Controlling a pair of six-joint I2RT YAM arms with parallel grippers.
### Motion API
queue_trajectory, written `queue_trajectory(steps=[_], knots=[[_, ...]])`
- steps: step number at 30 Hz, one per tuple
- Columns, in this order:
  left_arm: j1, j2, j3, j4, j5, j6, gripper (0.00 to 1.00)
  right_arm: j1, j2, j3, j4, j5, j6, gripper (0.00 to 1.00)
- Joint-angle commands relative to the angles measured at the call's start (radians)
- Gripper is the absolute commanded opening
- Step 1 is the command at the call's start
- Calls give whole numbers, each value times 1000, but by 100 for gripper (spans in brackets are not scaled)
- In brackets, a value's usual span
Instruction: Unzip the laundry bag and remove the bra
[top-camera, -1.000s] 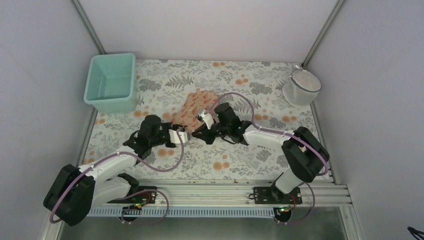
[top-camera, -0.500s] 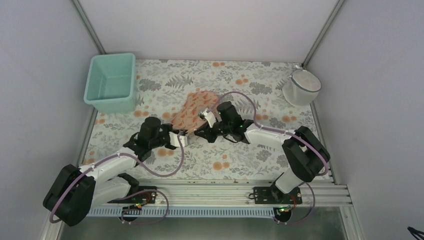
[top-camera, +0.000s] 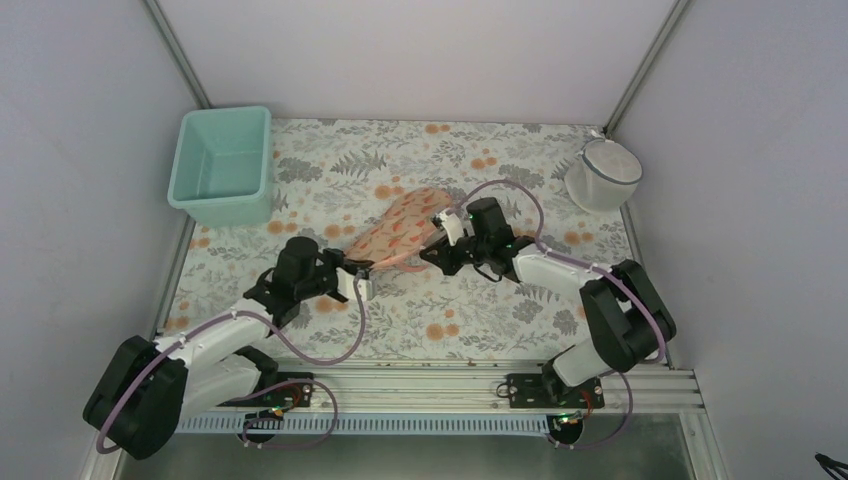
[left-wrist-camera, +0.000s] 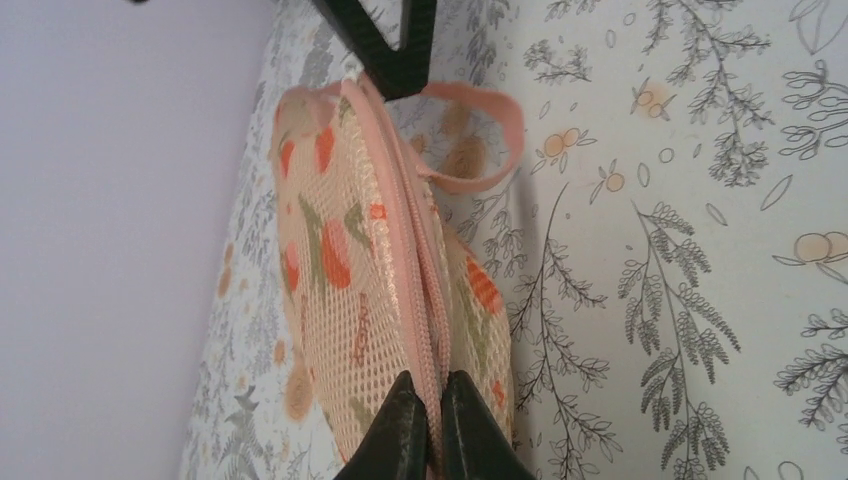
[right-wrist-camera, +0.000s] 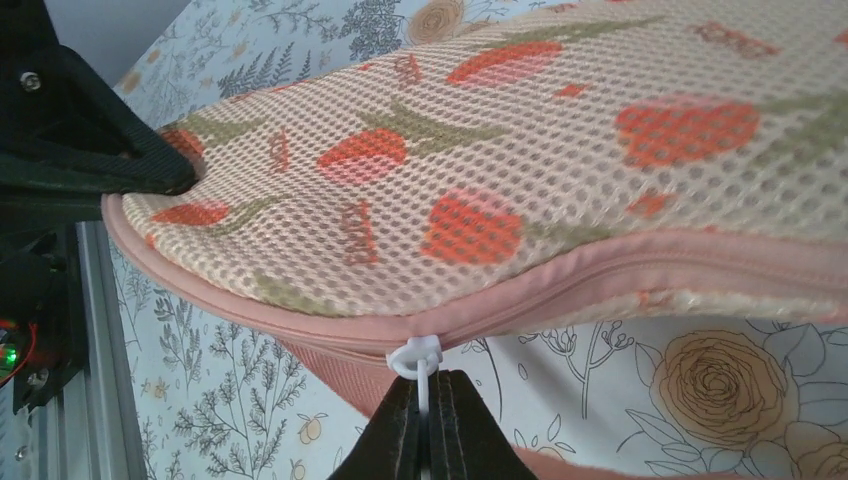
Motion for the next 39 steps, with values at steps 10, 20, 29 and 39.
queue_trajectory(steps=[10,20,29,39], knots=[[180,2,-32,-32,118,59,83,67,-3,-2,58,-16,12,4],[54,-20,56,-169,214,-67,100,194,84,83,103,-22,57,4],[4,32,12,40,134,-101,62,228,92,106,66,-34,17,4],[-7,58,-3,103,83,-82,41,239,92,113,57,-49,-3,4]])
